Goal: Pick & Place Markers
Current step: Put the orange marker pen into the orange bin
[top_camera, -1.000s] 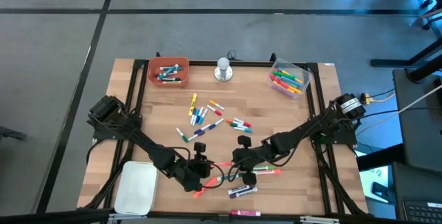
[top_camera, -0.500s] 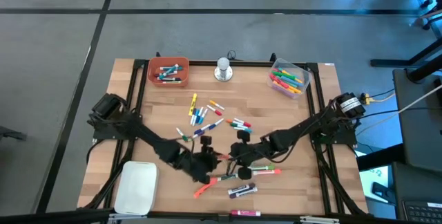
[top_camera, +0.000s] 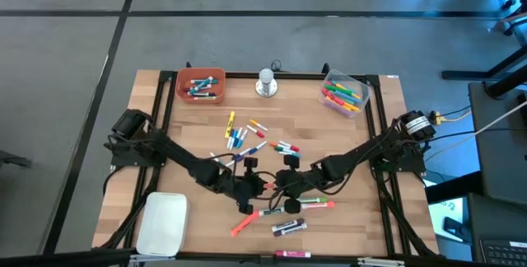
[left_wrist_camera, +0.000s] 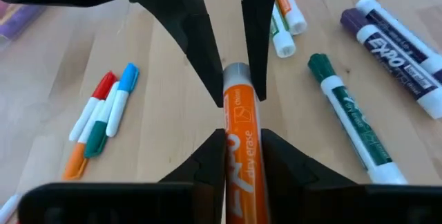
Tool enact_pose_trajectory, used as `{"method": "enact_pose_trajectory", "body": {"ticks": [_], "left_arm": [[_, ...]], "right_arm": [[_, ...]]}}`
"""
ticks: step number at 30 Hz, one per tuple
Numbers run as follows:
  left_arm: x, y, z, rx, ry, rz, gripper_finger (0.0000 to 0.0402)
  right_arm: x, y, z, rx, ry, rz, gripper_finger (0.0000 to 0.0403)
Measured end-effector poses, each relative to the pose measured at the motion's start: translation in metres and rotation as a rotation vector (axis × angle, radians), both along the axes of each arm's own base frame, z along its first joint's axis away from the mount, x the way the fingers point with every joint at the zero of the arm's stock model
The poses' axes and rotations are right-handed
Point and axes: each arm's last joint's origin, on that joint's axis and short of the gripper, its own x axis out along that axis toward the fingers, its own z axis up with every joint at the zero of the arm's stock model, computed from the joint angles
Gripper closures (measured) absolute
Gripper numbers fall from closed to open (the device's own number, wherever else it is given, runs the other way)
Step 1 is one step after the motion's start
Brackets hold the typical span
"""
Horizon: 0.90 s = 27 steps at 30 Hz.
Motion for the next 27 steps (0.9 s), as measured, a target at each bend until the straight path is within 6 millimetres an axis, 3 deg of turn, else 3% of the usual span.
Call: {"method": "enact_pose_trajectory", "body": {"ticks": [3, 7, 10, 13, 17, 27], "left_arm": [[-0.001, 0.008, 0.000, 0.056, 0.028, 0.039, 0.0338], [-0.009, 0.031, 0.008, 0.167, 0.091, 0.157, 0.0338], [-0.016, 0.063, 0.026, 0.212, 0.117, 0.271, 0.0338], [-0.028, 0.104, 0.039, 0.264, 0.215, 0.384, 0.0338], [-0.047, 0.164, 0.053, 0.162, 0.314, 0.515, 0.0338], [-0.116, 0.286, 0.049, 0.112, 0.444, 0.904, 0.0338]], "right_arm": [[-0.001, -0.003, -0.001, -0.039, 0.002, -0.092, 0.0304], [-0.012, -0.014, -0.008, -0.191, 0.050, -0.314, 0.0212], [-0.023, -0.022, -0.013, -0.292, 0.100, -0.451, 0.0156], [-0.033, -0.028, -0.016, -0.371, 0.138, -0.548, 0.0124], [-0.040, -0.033, -0.020, -0.435, 0.138, -0.607, 0.0116], [-0.048, -0.047, -0.039, -0.418, 0.183, -0.629, 0.0136]]}}
